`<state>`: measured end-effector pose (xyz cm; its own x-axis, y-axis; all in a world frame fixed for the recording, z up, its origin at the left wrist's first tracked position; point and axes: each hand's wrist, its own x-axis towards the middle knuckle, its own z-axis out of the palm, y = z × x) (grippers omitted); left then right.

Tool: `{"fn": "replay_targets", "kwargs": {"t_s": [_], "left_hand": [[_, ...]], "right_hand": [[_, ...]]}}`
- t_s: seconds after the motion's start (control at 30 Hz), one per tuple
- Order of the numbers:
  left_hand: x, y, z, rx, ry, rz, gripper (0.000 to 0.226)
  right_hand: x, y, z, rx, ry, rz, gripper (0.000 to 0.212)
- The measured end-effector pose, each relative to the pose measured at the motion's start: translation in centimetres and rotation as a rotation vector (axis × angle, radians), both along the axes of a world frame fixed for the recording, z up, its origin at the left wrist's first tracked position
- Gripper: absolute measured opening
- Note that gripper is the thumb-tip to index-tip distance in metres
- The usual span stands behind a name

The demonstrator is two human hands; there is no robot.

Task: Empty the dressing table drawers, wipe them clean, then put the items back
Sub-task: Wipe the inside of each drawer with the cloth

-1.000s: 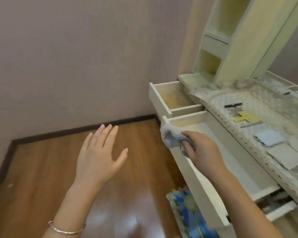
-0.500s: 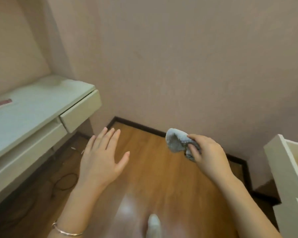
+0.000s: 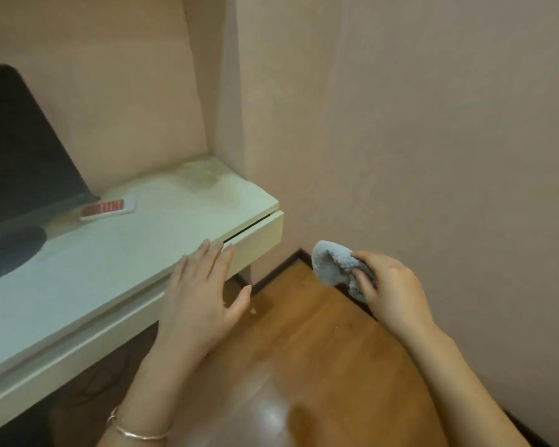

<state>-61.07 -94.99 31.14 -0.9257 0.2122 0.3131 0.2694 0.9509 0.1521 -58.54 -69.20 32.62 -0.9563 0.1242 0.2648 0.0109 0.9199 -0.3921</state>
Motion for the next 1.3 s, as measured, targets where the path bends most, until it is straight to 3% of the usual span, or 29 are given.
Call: {"fn": "replay_targets", "kwargs": {"t_s": [0.33,0.53,0.7,0.83,0.9,0.97,1.1,1.3], "left_hand": [[-13.2,-4.0,-1.8,0.027,-0.067,0.157,0.074],[-21.4,-8.7,-3.2,0.036,-0.095,0.182,0.075],[-26.8,-12.3,-3.6,-0.009,-0.181,0.203,0.066],[-29.0,-14.4,-4.5,0.021,-0.219,0.246,0.069],[-29.7,-15.2,-5.2,0.018,-0.237,0.27,0.068],[-30.4,-15.5,-5.7,-0.004,-0.262,0.28,0.064],[-31.5,-15.3,-6.6,-0.009,-0.288,0.283,0.062],[-32.1,-14.2,-7.4,0.017,-0.279,0.27,0.061]], "right_hand": [[-18.9,-4.6,-0.8,0.043,-0.065,0.258,0.032],[-29.4,-10.0,-0.8,0.043,-0.273,0.453,0.027],[-37.9,-15.2,-3.1,0.159,-0.443,0.479,0.023],[-41.7,-18.9,-8.0,0.207,-0.386,0.378,0.021],[-41.4,-20.0,-11.0,0.187,-0.318,0.387,0.032],[-40.2,-20.5,-13.1,0.174,-0.473,0.435,0.062],[-39.5,-19.9,-15.6,0.159,-0.507,0.505,0.106],[-41.9,-17.2,-15.3,0.103,-0.439,0.603,0.082]]}}
